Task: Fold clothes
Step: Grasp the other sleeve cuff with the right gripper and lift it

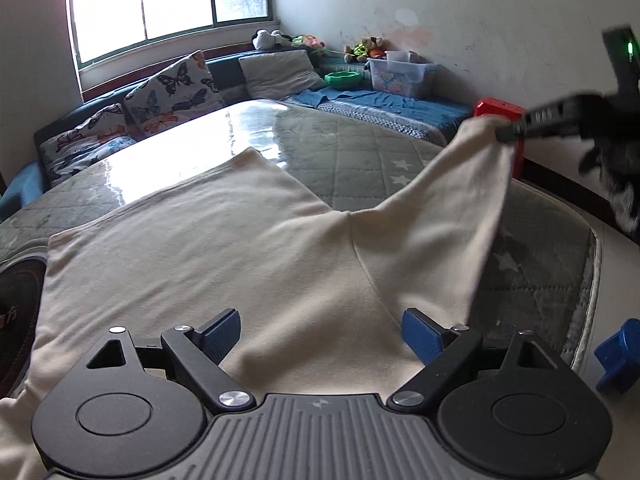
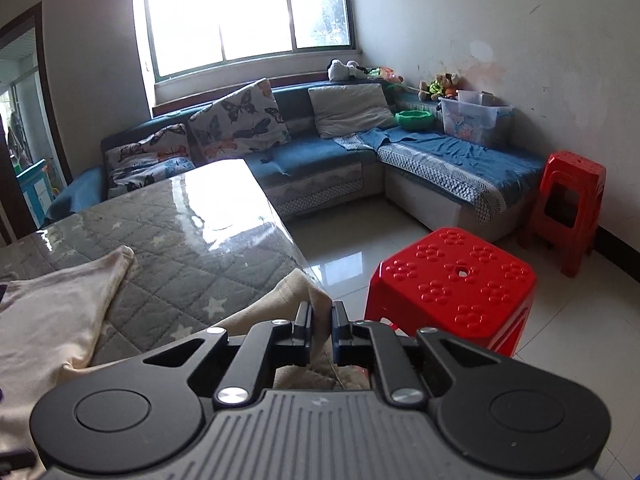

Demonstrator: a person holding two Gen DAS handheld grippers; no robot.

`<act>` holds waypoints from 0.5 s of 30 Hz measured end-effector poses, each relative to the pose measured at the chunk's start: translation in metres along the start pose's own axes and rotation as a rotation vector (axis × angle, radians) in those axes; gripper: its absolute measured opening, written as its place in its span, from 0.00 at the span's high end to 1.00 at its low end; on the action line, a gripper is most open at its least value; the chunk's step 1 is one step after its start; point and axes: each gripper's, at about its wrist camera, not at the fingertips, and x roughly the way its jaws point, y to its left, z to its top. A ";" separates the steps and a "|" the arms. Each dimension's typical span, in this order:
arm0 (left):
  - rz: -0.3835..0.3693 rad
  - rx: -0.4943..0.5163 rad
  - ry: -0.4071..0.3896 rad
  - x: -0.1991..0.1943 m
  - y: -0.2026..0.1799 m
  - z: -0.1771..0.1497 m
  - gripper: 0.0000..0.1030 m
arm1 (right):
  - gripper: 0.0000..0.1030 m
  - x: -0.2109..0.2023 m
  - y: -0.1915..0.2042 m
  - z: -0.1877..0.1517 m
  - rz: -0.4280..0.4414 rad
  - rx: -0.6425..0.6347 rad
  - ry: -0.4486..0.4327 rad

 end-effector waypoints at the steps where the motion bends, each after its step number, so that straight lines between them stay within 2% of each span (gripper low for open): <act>1: -0.001 -0.001 -0.002 -0.001 0.000 0.000 0.13 | 0.92 -0.004 0.002 0.002 0.003 -0.006 -0.008; 8: 0.001 -0.057 -0.053 -0.025 0.019 0.000 0.12 | 0.92 -0.042 0.028 0.031 0.059 -0.081 -0.076; 15: 0.090 -0.152 -0.089 -0.059 0.065 -0.018 0.12 | 0.92 -0.084 0.091 0.060 0.190 -0.212 -0.153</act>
